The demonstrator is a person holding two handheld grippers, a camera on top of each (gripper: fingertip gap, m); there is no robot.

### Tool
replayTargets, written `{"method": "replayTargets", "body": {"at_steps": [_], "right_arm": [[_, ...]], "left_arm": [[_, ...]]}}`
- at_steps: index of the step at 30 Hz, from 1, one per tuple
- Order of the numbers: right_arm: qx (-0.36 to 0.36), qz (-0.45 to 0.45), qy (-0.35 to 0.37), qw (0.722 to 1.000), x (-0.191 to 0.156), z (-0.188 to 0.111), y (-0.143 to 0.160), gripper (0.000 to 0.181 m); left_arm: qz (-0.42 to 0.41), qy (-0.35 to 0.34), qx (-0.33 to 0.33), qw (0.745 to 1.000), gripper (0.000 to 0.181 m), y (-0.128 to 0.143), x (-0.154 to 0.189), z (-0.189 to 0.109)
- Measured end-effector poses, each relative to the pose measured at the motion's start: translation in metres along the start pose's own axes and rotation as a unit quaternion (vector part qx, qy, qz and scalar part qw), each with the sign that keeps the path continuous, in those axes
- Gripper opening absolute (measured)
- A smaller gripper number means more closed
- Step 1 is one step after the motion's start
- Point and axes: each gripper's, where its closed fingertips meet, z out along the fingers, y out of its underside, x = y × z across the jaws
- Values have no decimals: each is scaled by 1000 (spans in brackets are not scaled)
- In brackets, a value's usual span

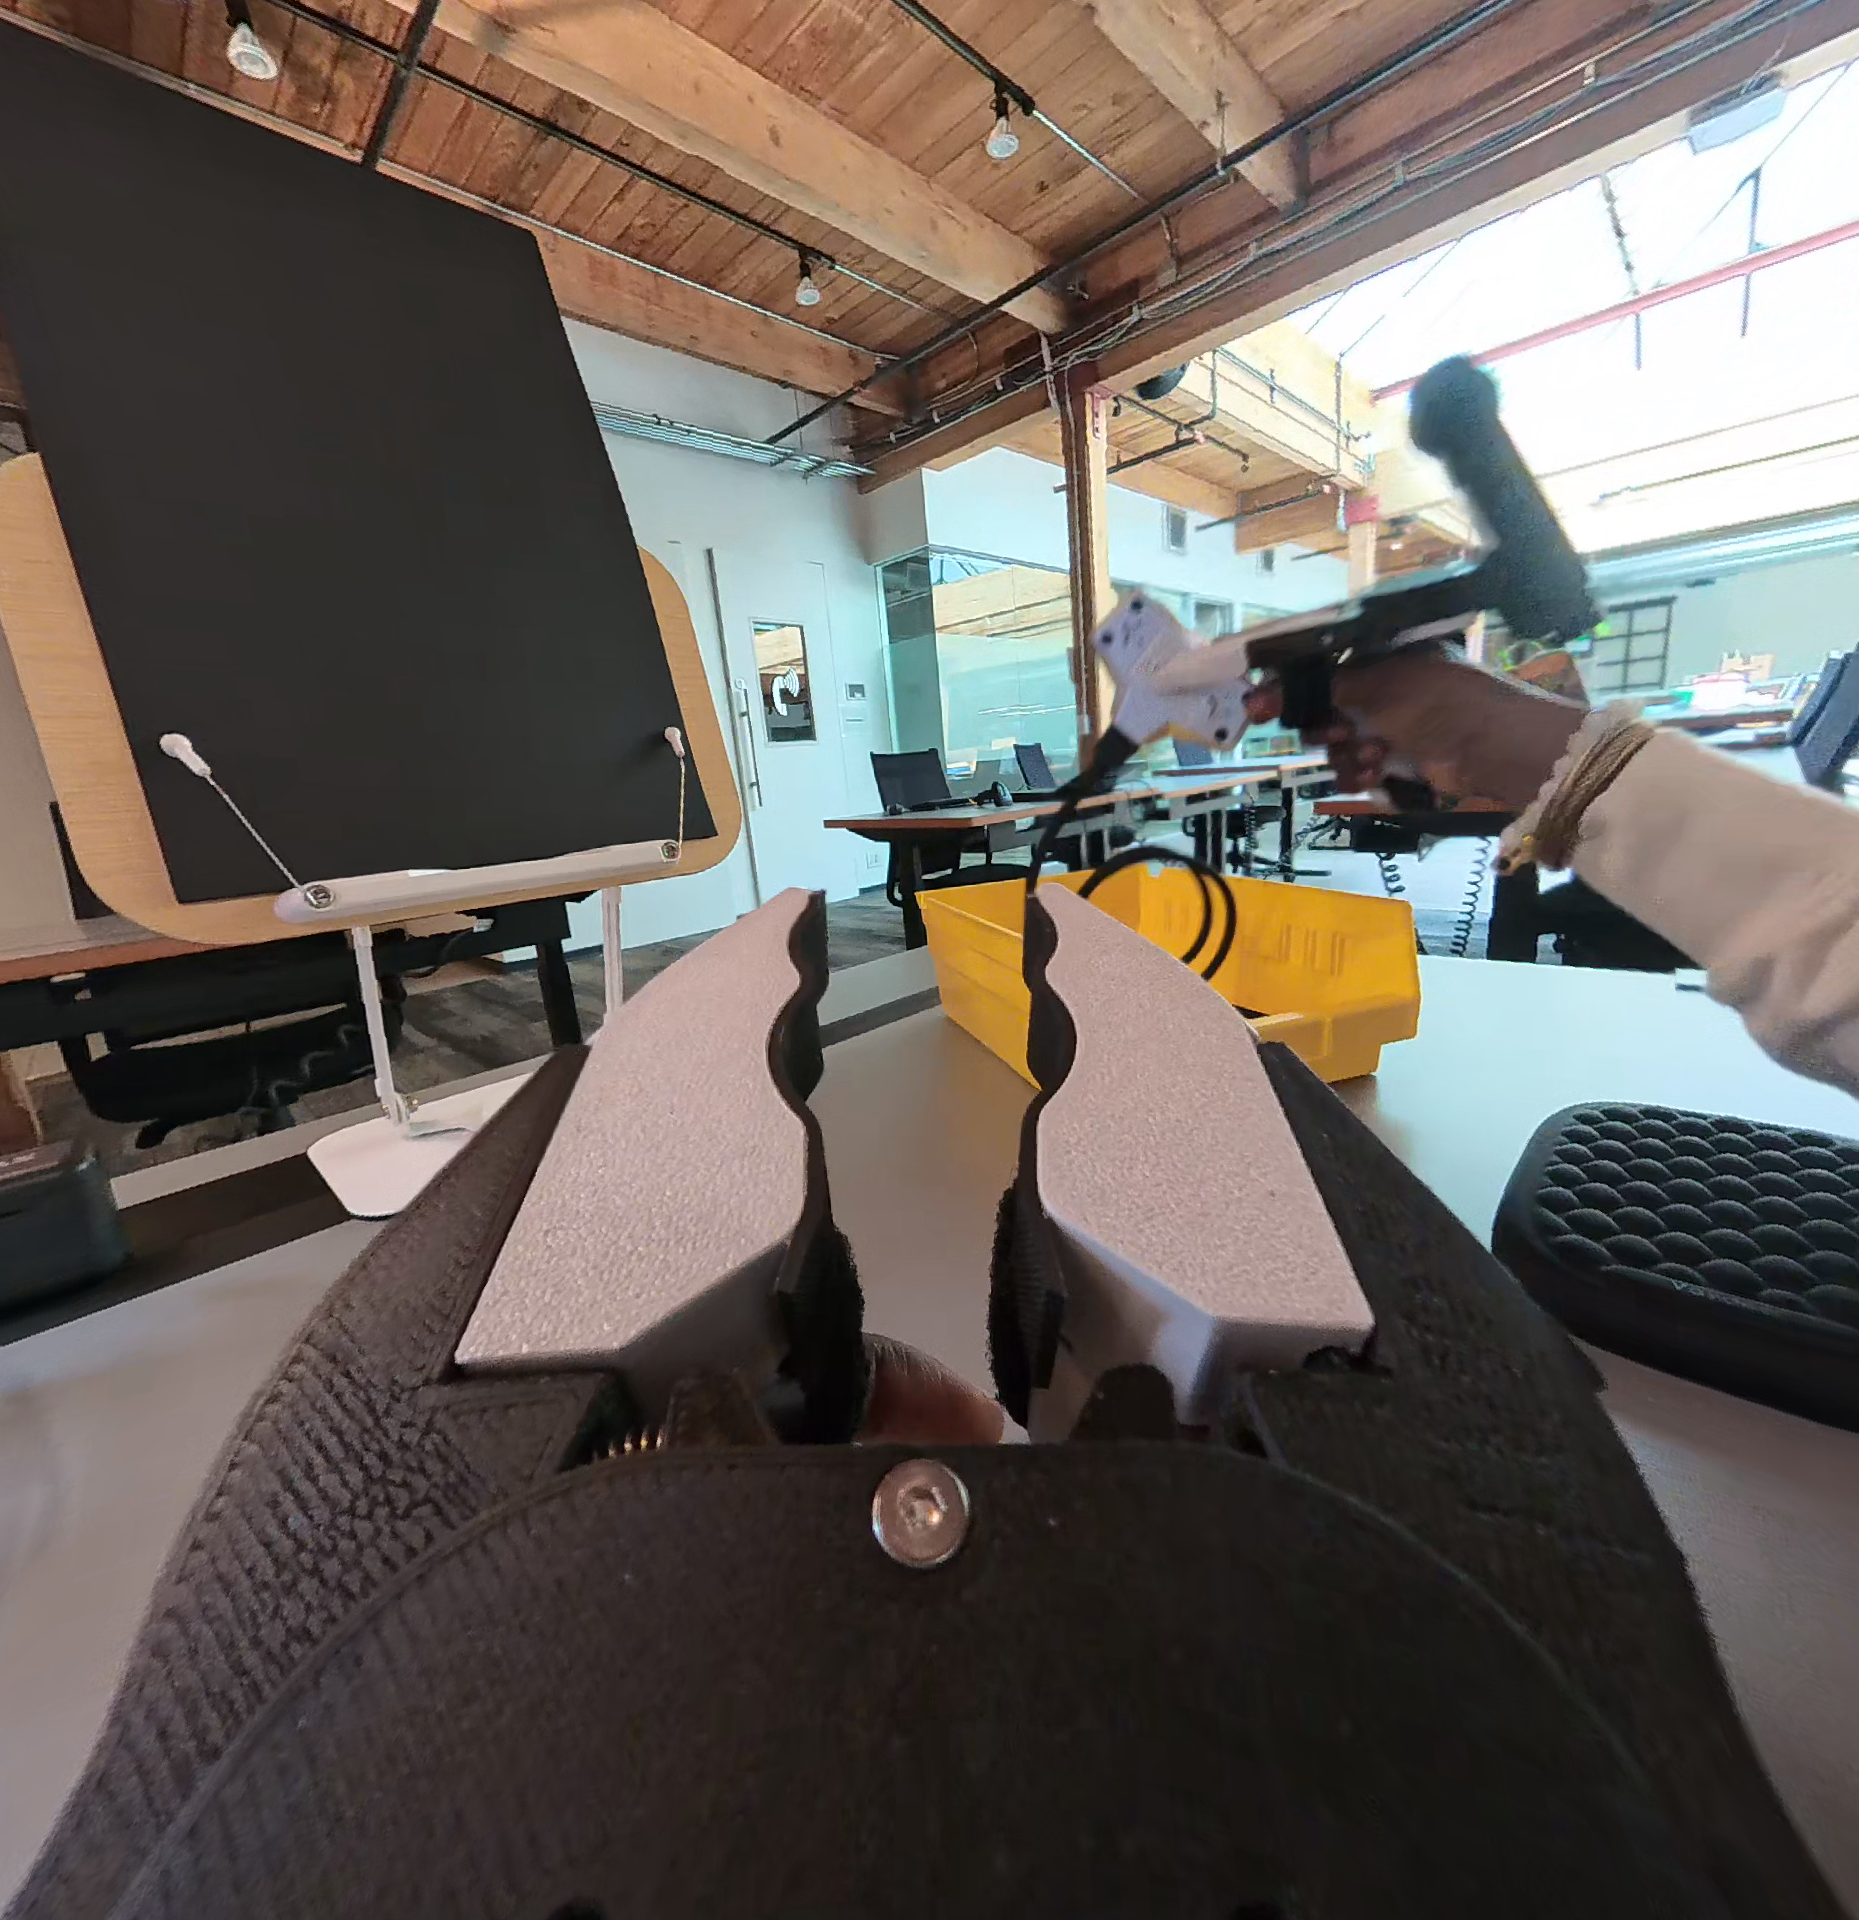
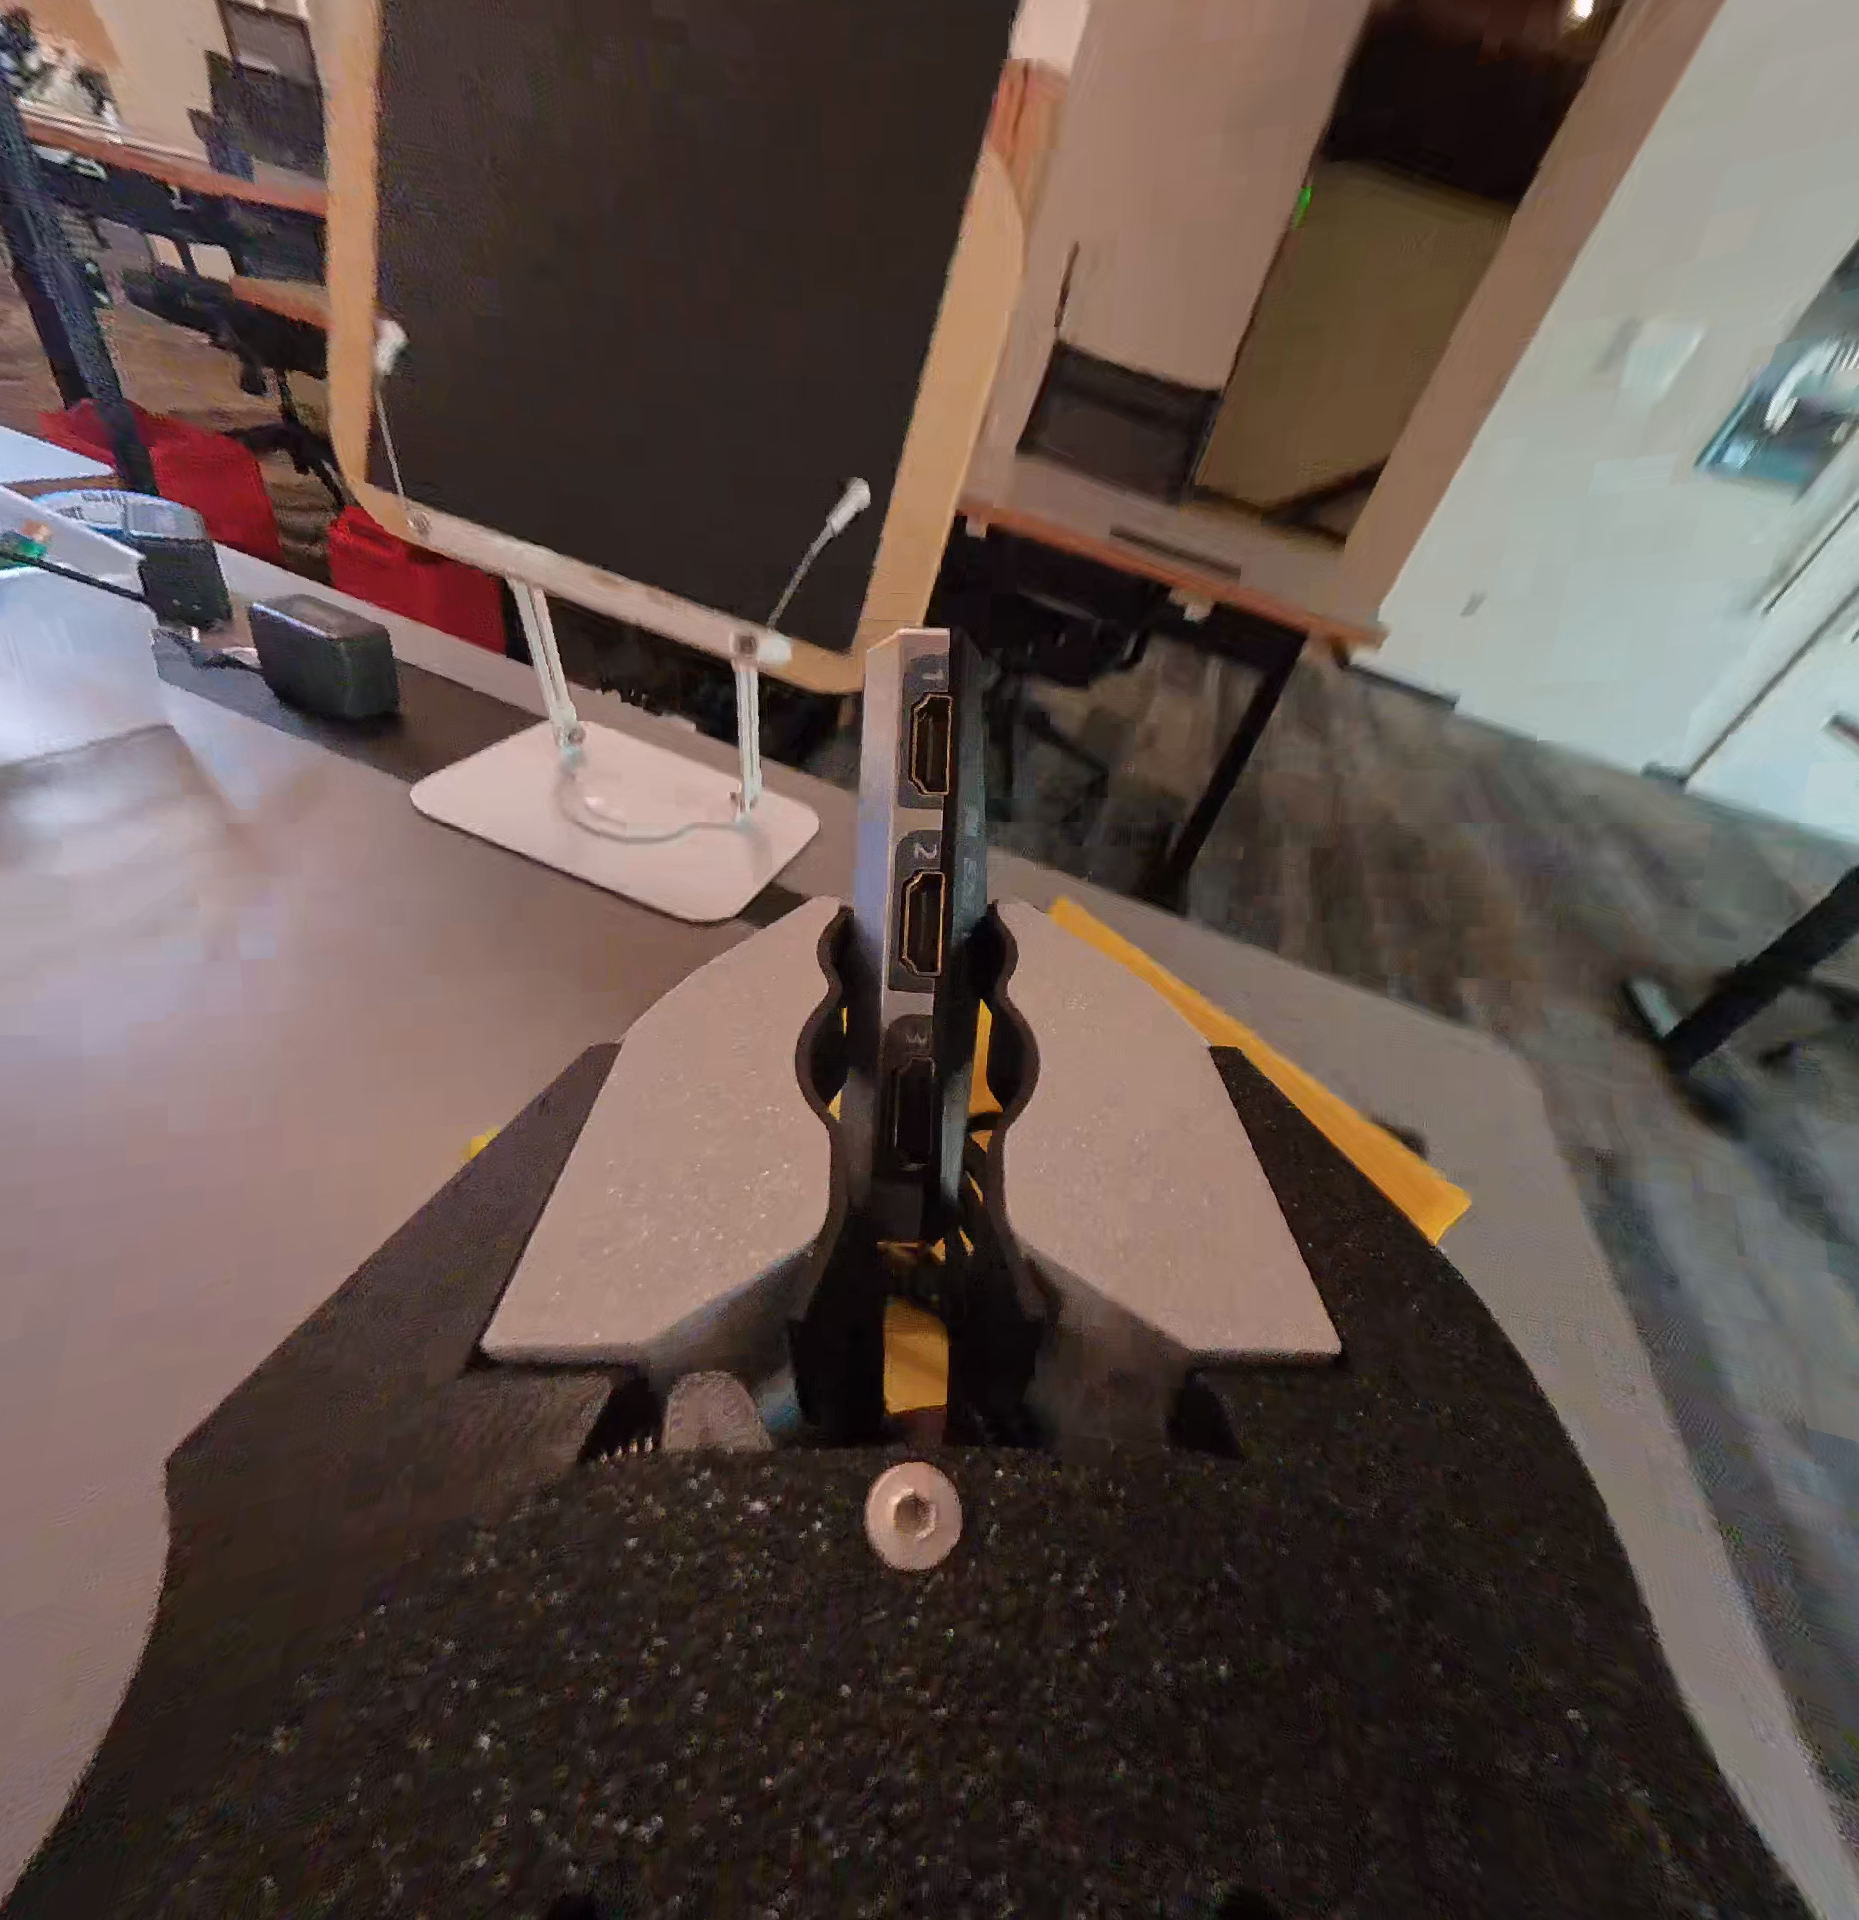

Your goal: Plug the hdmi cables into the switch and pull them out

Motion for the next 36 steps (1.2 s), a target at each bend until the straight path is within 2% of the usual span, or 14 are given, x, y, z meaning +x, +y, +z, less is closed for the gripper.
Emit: {"method": "replayTargets", "body": {"at_steps": [3,4,5,8,11,14,17,19,22,24,27,31,34,36], "right_arm": [[-70,98,10,993,17,17,48,23],[-109,123,24,986,24,23,68,28],[-153,132,44,978,31,25,86,45],[-254,76,111,958,48,24,122,86],[-271,-37,204,940,70,17,119,106],[-192,-99,201,955,51,19,81,106],[18,-105,145,984,-9,11,12,87],[160,-101,73,979,-67,-6,-22,67],[279,-136,-24,950,-147,-30,-26,39],[280,-152,-44,947,-175,-31,-4,30],[234,-168,-103,952,-205,-20,20,32],[220,-134,-129,958,-207,-12,29,33],[207,-116,-120,964,-196,-9,34,33],[208,-111,-105,966,-189,-10,33,32]], "left_arm": [[2,3,-2,1000,36,1,2,0],[3,2,-5,1000,36,2,2,1],[2,2,-7,1000,36,3,1,1],[1,-1,-16,1000,36,6,0,1],[0,-4,-21,1000,36,8,-1,2],[5,-14,-30,999,36,10,-4,2],[19,-38,-49,998,38,13,-13,0],[30,-74,-73,994,40,13,-29,-5],[53,-145,-113,982,47,7,-67,-23],[82,-211,-151,962,52,2,-106,-45],[95,-285,-221,928,63,10,-165,-82],[42,-274,-344,897,65,70,-209,-110],[59,-282,-398,871,8,90,-219,-125],[73,-298,-421,853,5,87,-214,-133]]}}
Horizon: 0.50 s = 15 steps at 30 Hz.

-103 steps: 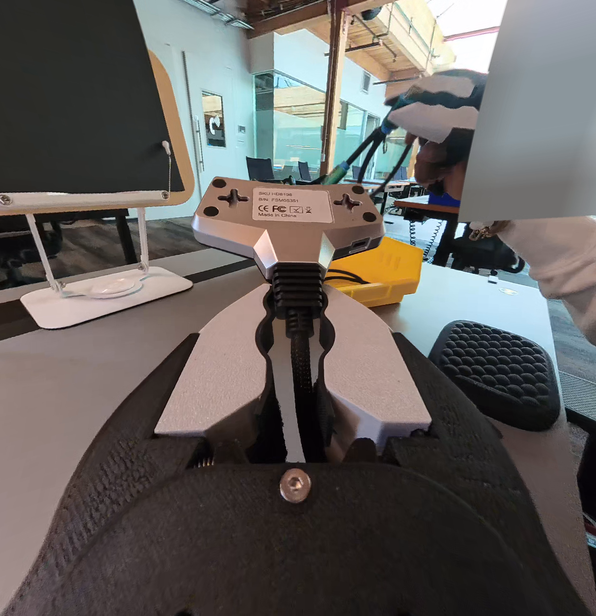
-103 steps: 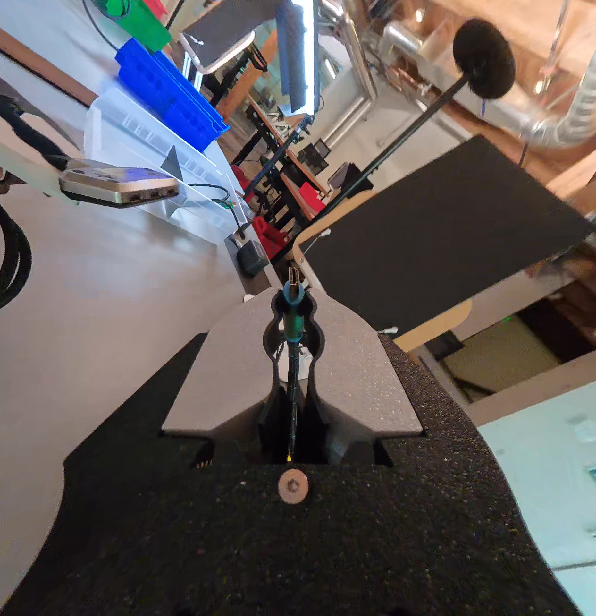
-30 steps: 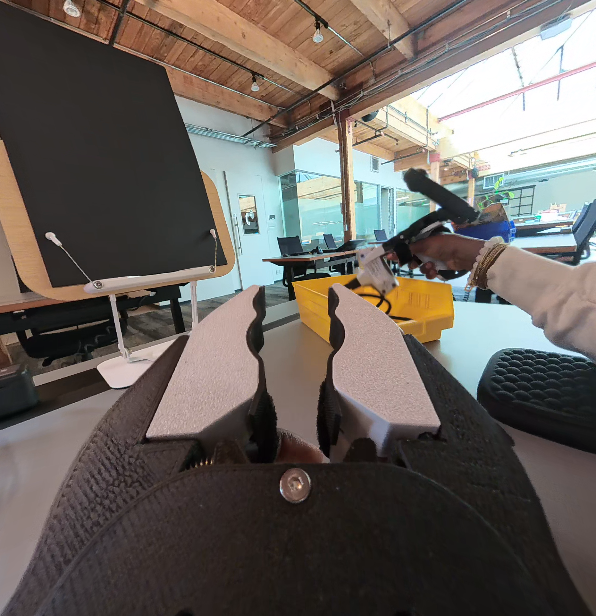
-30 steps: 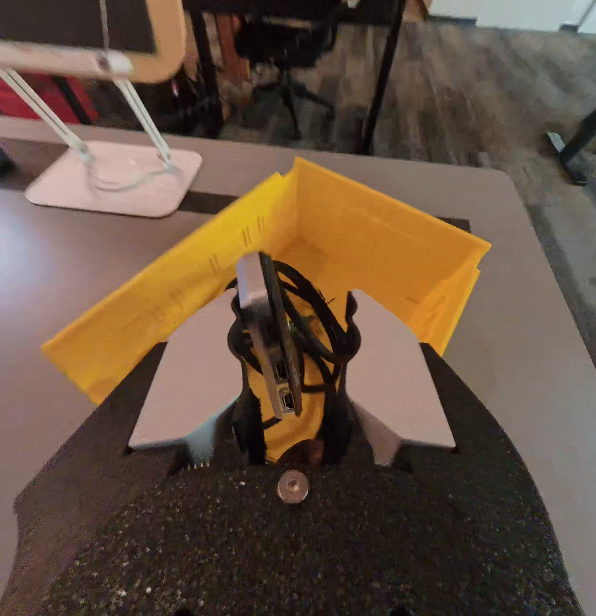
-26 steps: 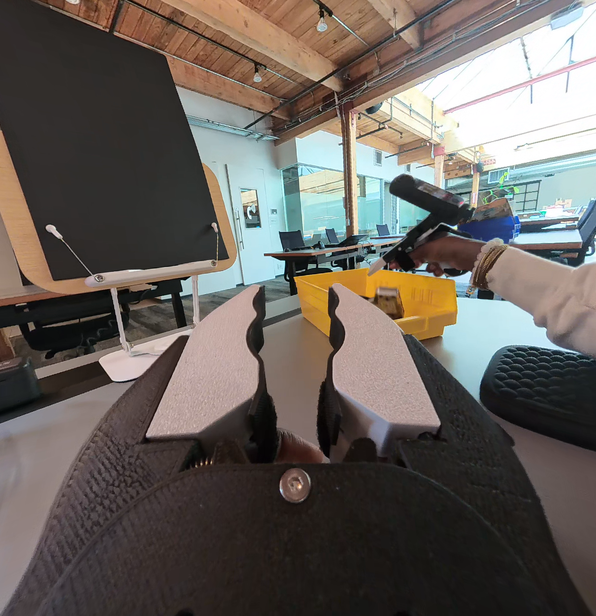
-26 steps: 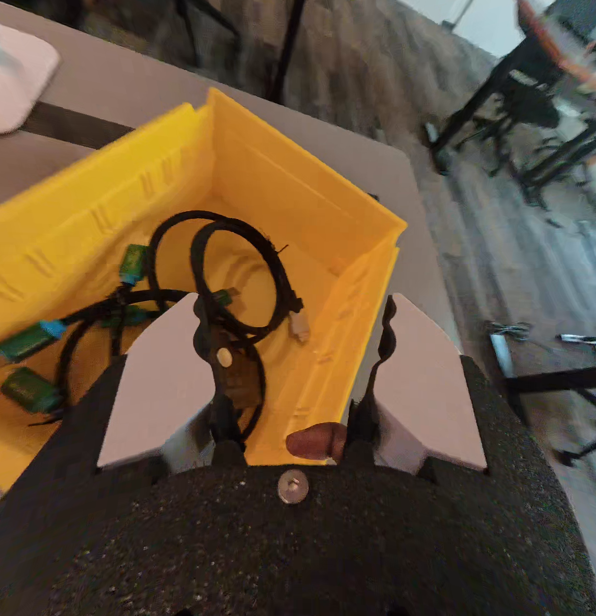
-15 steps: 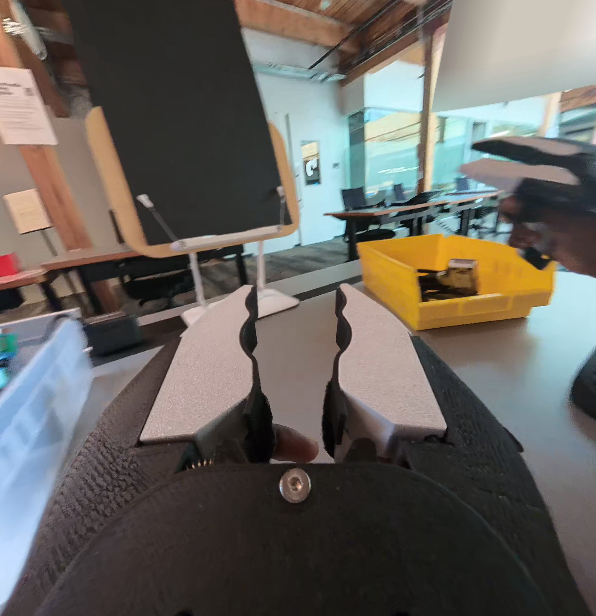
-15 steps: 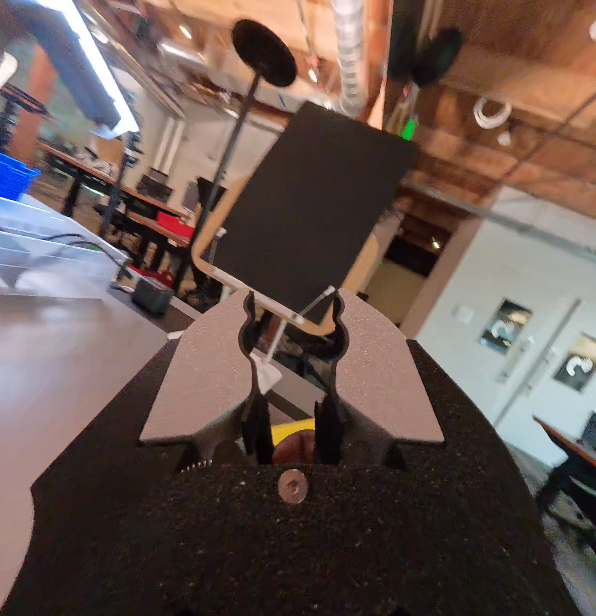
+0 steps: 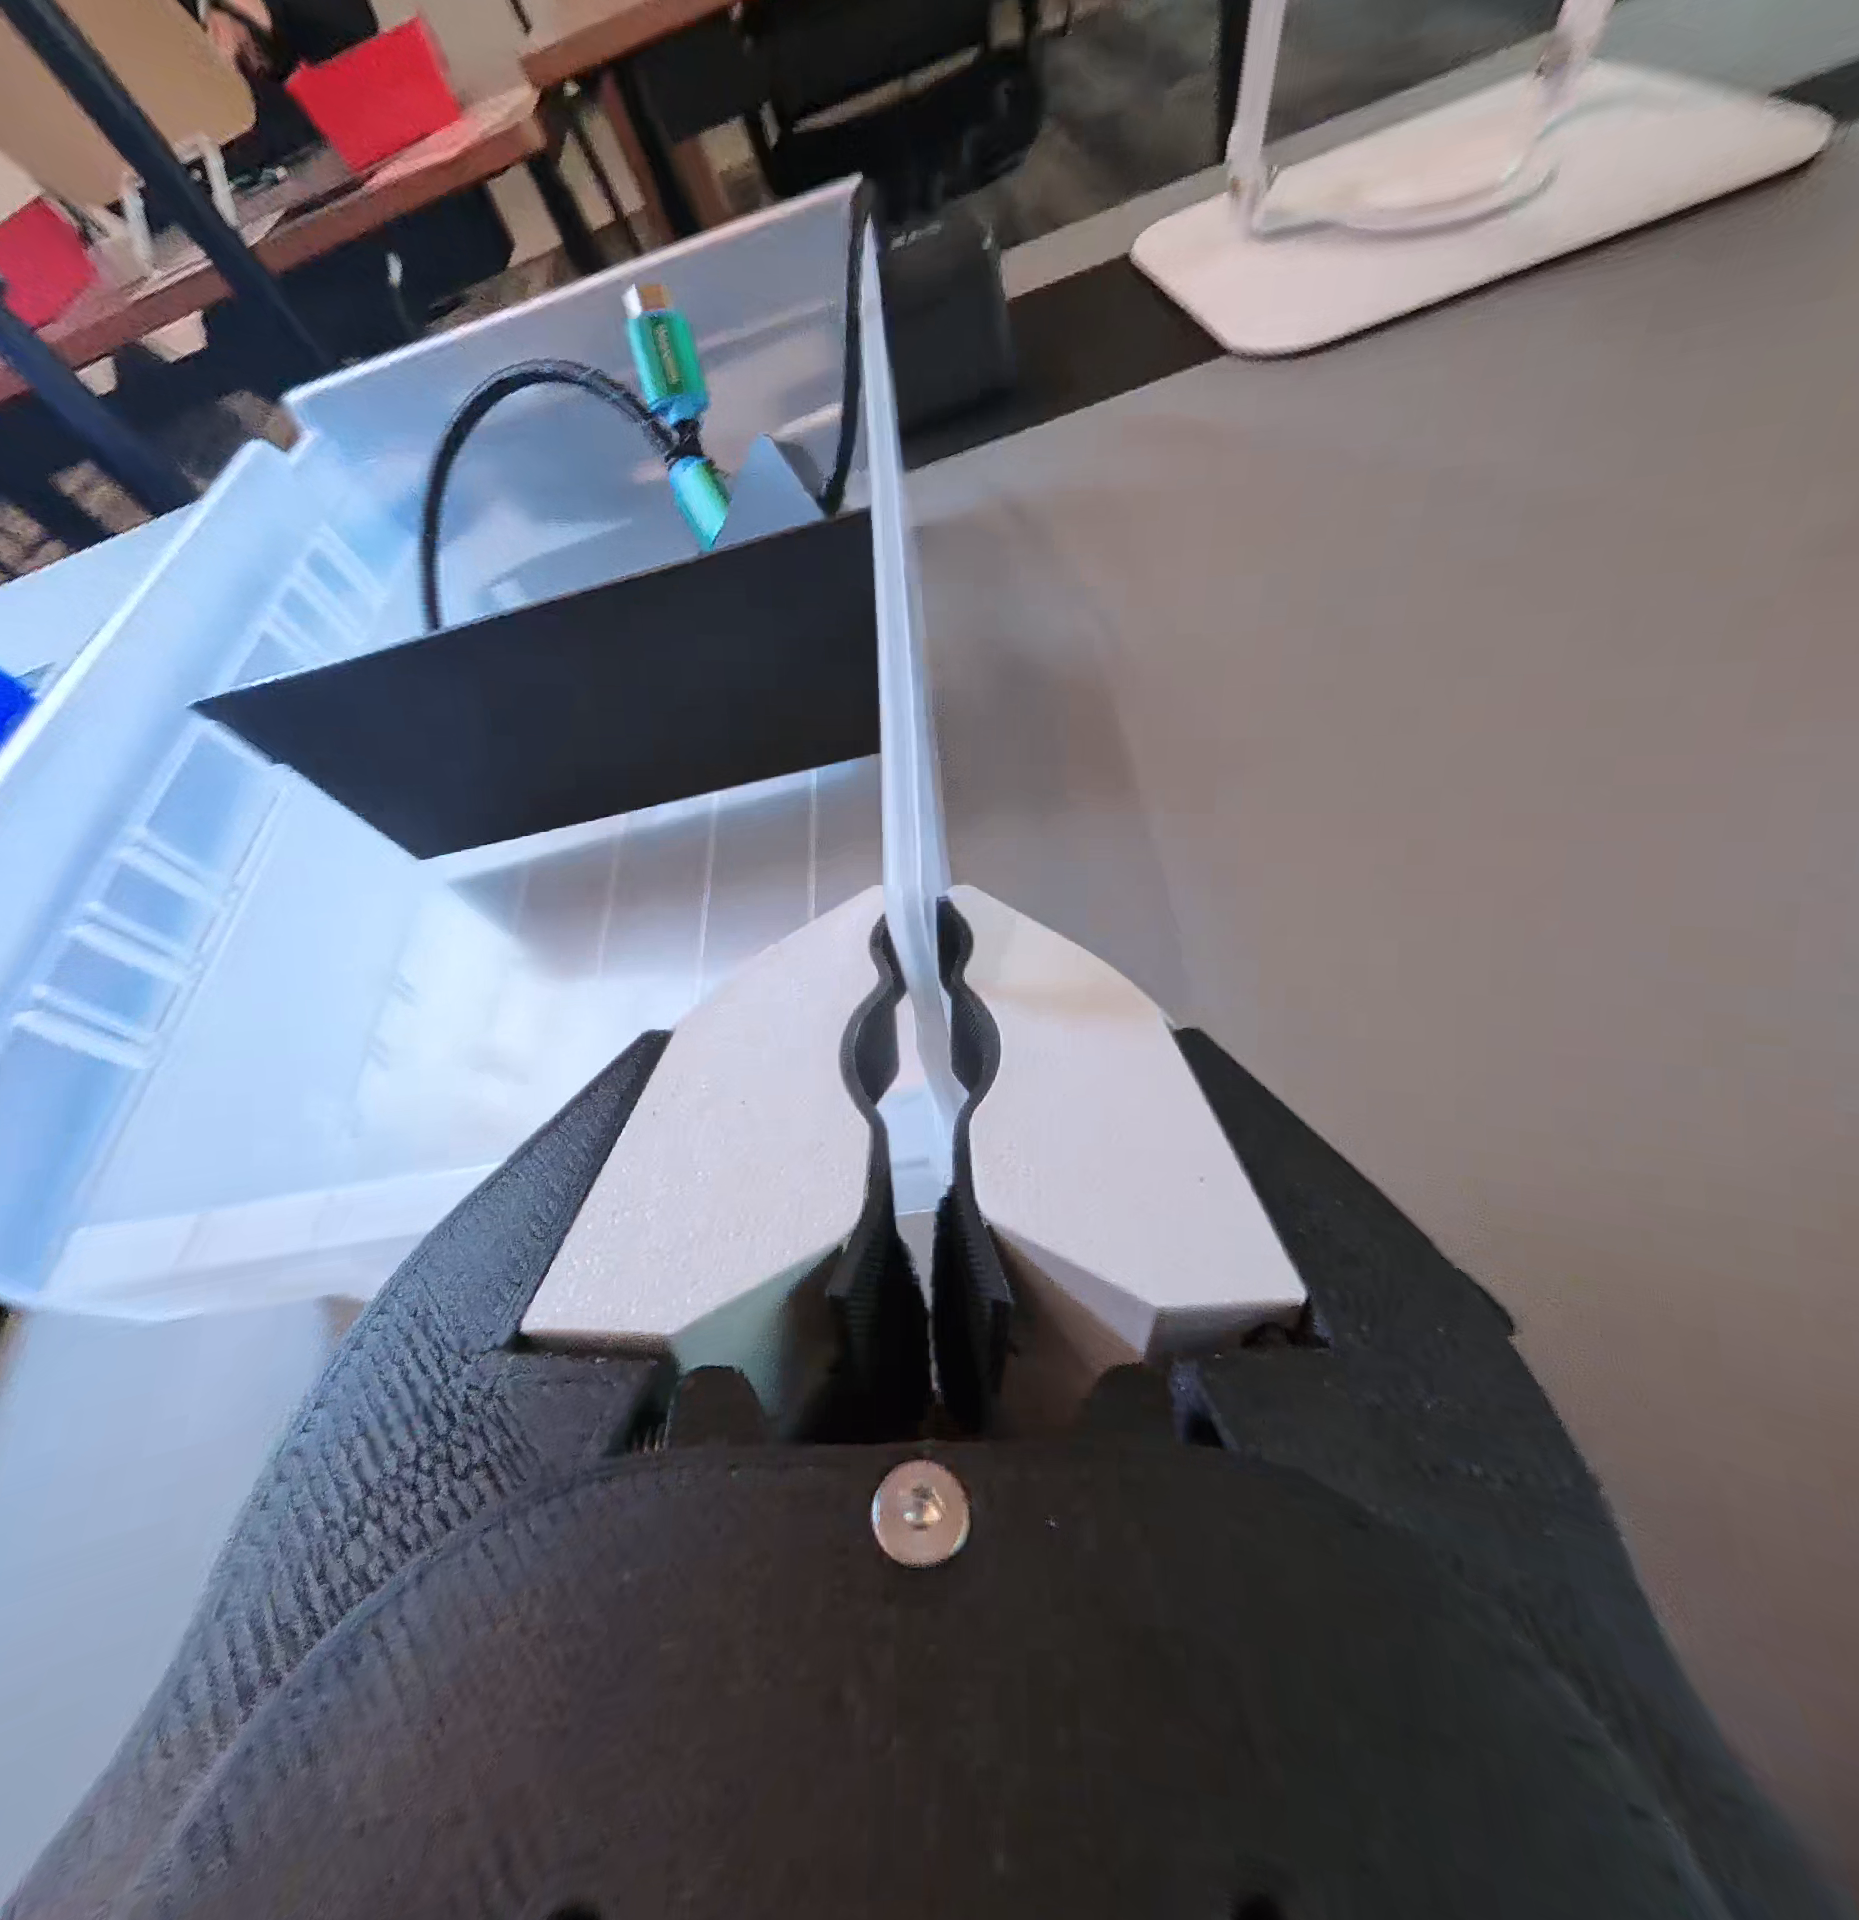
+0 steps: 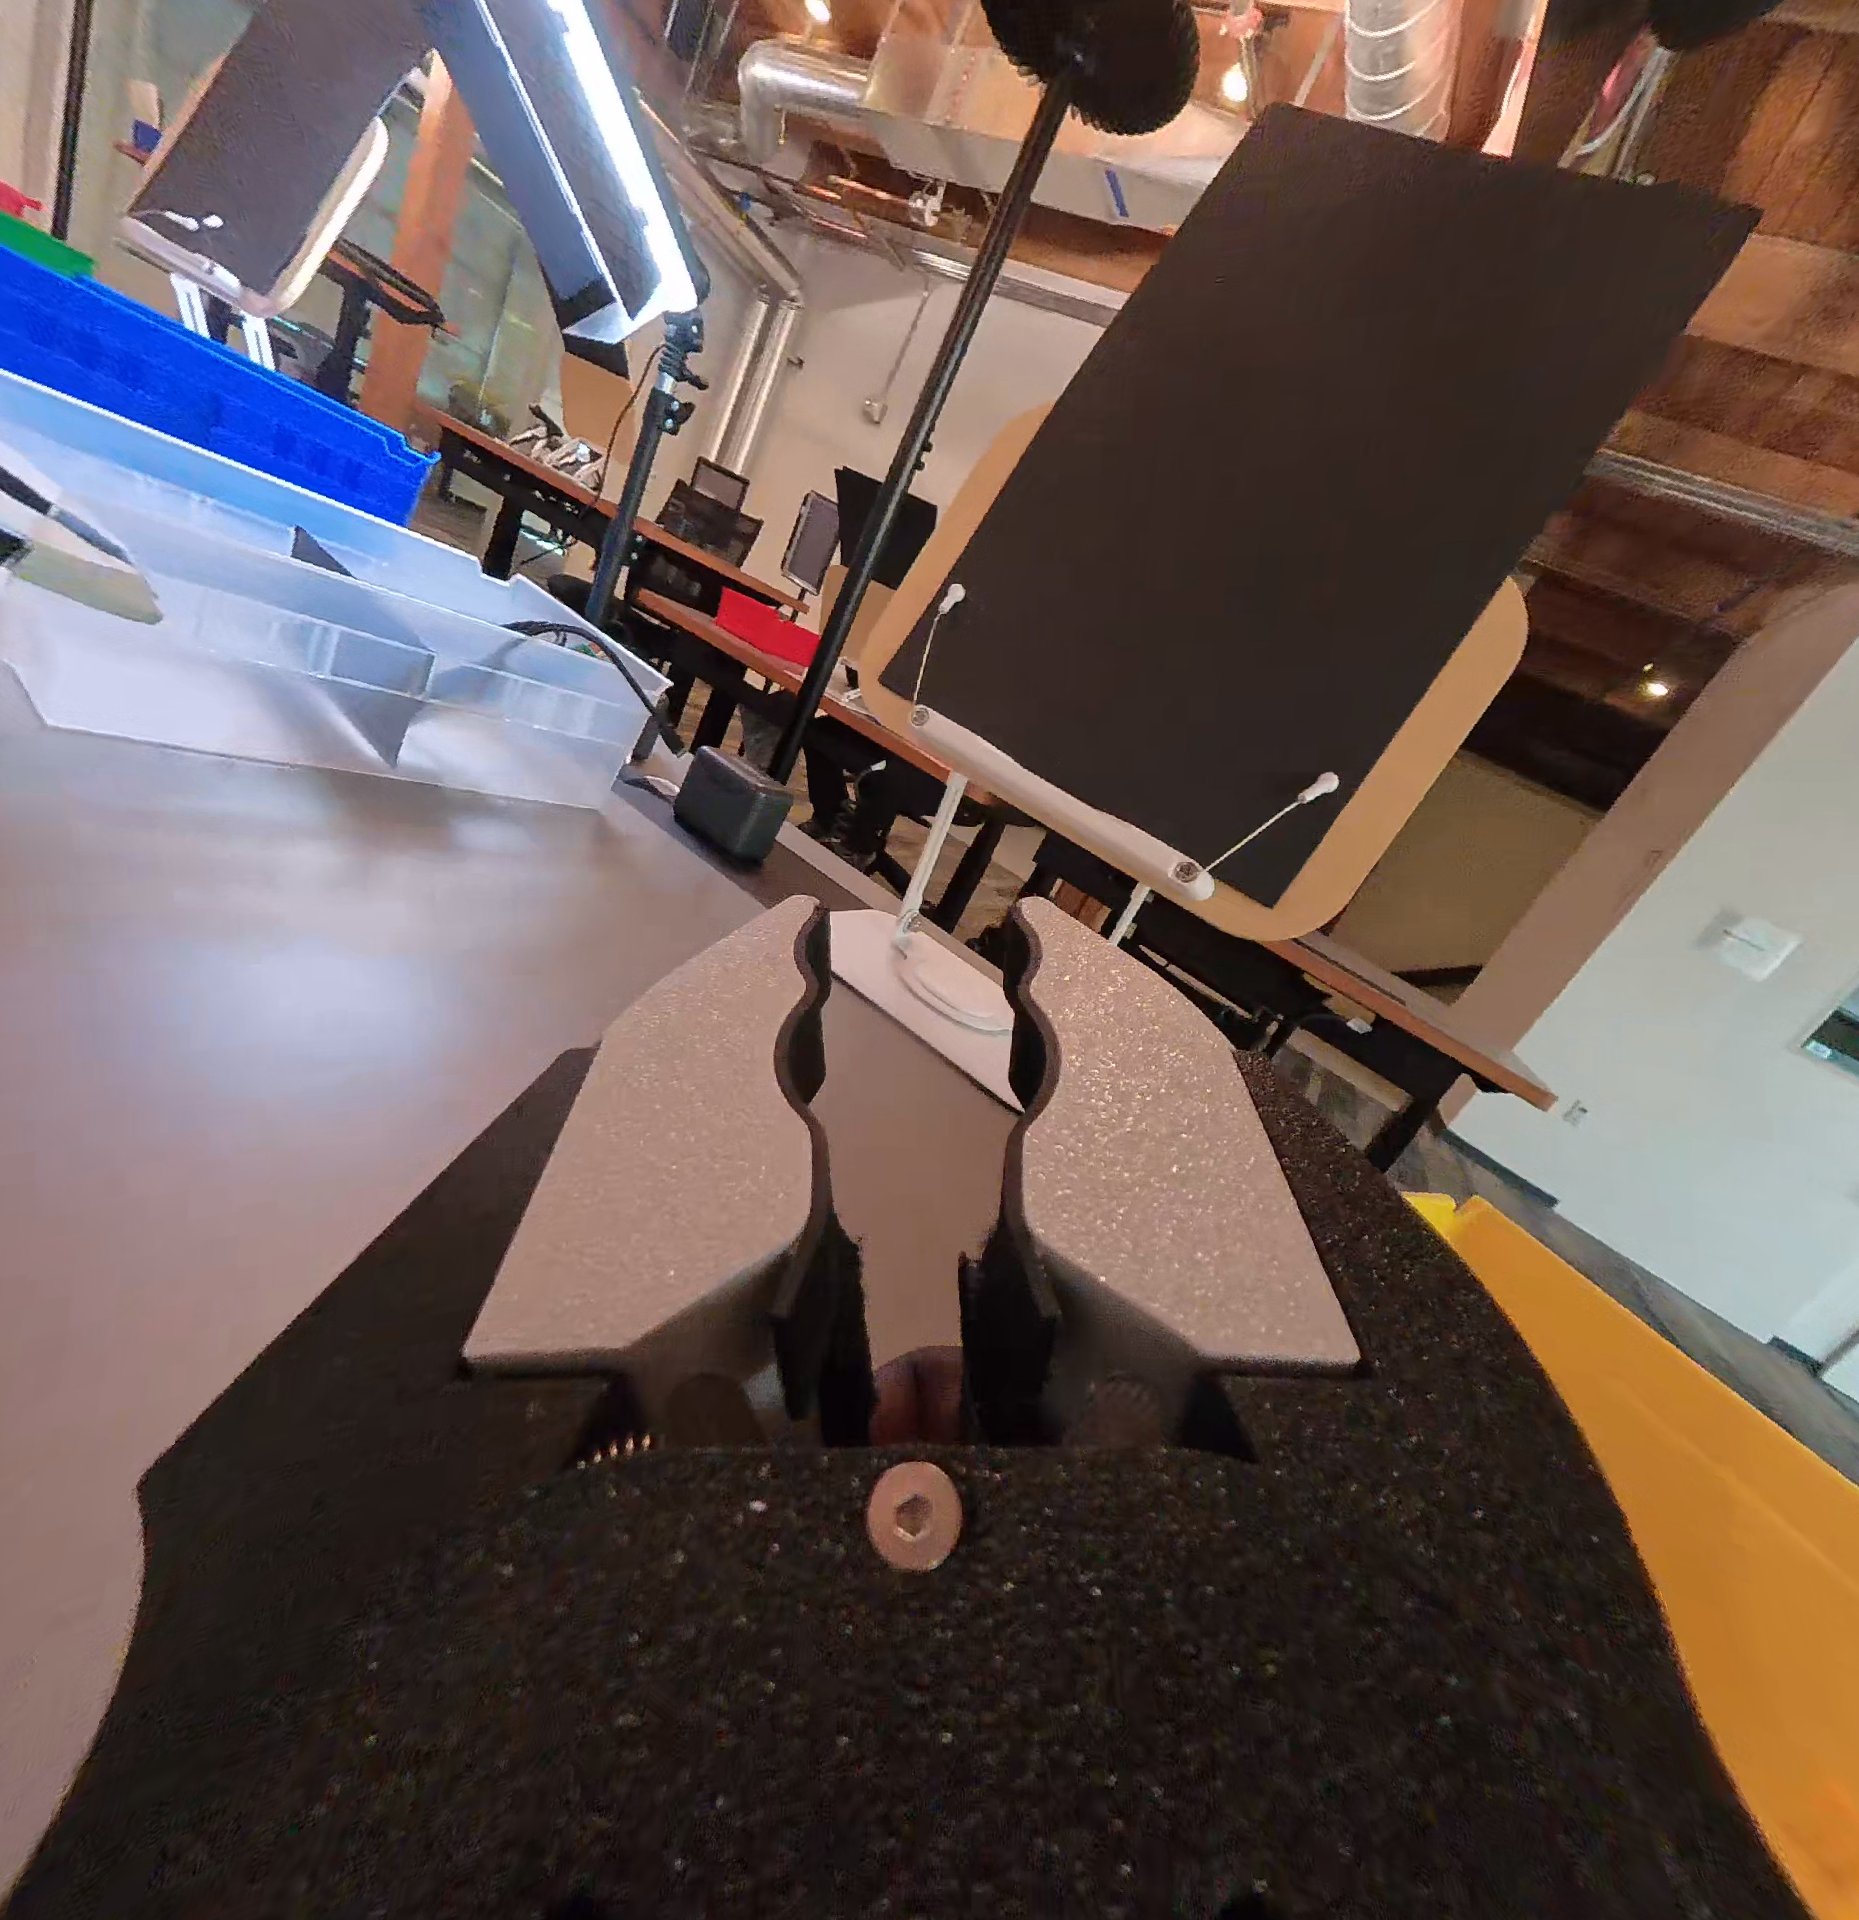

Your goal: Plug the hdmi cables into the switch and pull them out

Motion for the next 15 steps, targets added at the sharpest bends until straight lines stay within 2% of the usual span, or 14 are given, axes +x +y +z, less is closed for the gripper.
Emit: {"method": "replayTargets", "body": {"at_steps": [9,12,15], "right_arm": [[-20,27,-4,999,1,2,13,30],[-28,17,-9,999,-1,3,15,30],[-28,16,-9,999,0,2,15,30]], "left_arm": [[18,13,-44,999,6,17,84,-85],[-25,82,-35,996,11,15,109,-97],[-79,162,16,984,40,-12,115,-111]]}}
